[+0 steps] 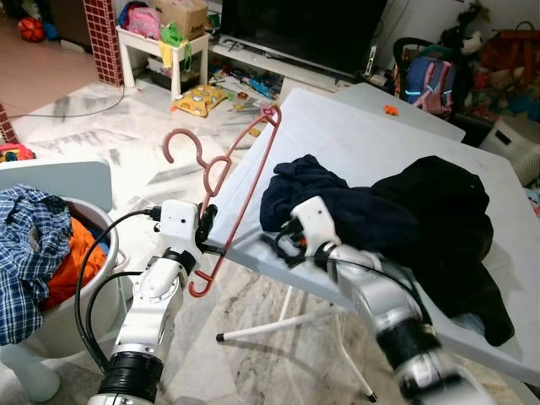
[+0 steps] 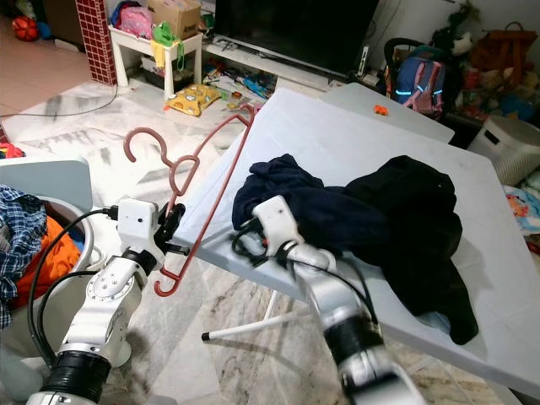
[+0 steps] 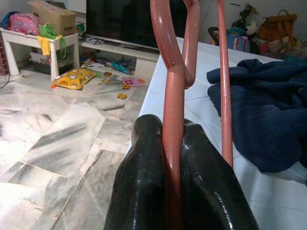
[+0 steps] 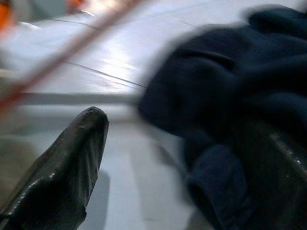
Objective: Hang hanger
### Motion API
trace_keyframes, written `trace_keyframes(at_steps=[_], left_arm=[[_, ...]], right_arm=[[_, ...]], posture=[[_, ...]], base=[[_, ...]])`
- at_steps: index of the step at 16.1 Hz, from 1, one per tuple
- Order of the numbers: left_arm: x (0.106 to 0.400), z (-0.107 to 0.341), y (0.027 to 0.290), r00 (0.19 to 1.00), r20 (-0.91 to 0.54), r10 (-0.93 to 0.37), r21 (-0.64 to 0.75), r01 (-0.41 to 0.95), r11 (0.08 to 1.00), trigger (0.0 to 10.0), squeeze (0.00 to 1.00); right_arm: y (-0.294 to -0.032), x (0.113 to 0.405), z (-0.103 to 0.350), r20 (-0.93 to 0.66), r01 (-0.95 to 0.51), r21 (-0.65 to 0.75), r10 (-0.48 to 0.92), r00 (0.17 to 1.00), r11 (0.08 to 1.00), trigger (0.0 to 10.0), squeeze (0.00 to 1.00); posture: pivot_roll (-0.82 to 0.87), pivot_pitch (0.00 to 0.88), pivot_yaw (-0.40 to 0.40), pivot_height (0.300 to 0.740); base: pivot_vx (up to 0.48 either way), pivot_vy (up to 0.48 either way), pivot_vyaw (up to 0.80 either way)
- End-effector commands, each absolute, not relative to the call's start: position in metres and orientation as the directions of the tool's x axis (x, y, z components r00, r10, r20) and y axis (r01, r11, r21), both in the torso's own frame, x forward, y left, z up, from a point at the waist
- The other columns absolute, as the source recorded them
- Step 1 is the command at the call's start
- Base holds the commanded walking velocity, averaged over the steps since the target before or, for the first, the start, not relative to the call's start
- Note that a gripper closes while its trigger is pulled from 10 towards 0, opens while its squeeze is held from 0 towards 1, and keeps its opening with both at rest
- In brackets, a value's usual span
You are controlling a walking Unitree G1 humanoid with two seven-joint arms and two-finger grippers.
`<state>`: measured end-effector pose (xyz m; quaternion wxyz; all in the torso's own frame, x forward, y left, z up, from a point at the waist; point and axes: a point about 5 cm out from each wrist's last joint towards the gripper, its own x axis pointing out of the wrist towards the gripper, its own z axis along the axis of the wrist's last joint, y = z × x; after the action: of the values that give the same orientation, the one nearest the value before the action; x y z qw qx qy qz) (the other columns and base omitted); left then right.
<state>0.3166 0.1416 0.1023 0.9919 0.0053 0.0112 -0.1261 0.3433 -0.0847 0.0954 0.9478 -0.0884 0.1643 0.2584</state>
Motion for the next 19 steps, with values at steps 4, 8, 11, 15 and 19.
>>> trace_keyframes(at_steps=[4,8,11,15,19], left_arm=[[0.32,0.107,0.133,0.965,-0.006,-0.264,0.01,0.264,0.965,10.0,0.0],[0.321,0.107,0.128,0.962,-0.004,-0.272,0.004,0.272,0.962,10.0,0.0],[0.322,0.108,0.126,0.962,-0.002,-0.274,0.003,0.274,0.962,10.0,0.0],[0.318,0.114,0.114,0.918,0.0,-0.397,0.07,0.396,0.915,10.0,0.0],[0.313,0.115,0.098,0.851,-0.018,-0.525,0.169,0.52,0.837,10.0,0.0]], right_arm=[[-0.147,0.37,0.1,-0.376,-0.155,-0.157,0.086,0.922,0.975,10.0,0.9],[-0.181,0.388,0.132,-0.222,0.116,-0.139,-0.145,0.964,0.983,10.0,0.73],[-0.176,0.387,0.134,-0.163,0.037,-0.143,-0.06,0.985,0.989,10.0,0.66],[-0.196,0.35,0.124,-0.047,-0.088,-0.158,0.081,0.996,0.984,10.0,0.0],[-0.205,0.291,0.14,0.076,-0.298,-0.164,0.314,0.947,0.94,10.0,0.0]], posture=[[0.33,0.0,-0.209,0.74],[0.33,0.0,-0.21,0.74],[0.33,0.0,-0.217,0.74],[0.3,0.0,-0.205,0.74],[0.25,0.0,-0.179,0.74]], base=[[0.0,0.0,0.0],[0.0,0.0,0.0],[0.0,0.0,0.0],[0.0,0.0,0.0],[0.0,0.0,0.0]])
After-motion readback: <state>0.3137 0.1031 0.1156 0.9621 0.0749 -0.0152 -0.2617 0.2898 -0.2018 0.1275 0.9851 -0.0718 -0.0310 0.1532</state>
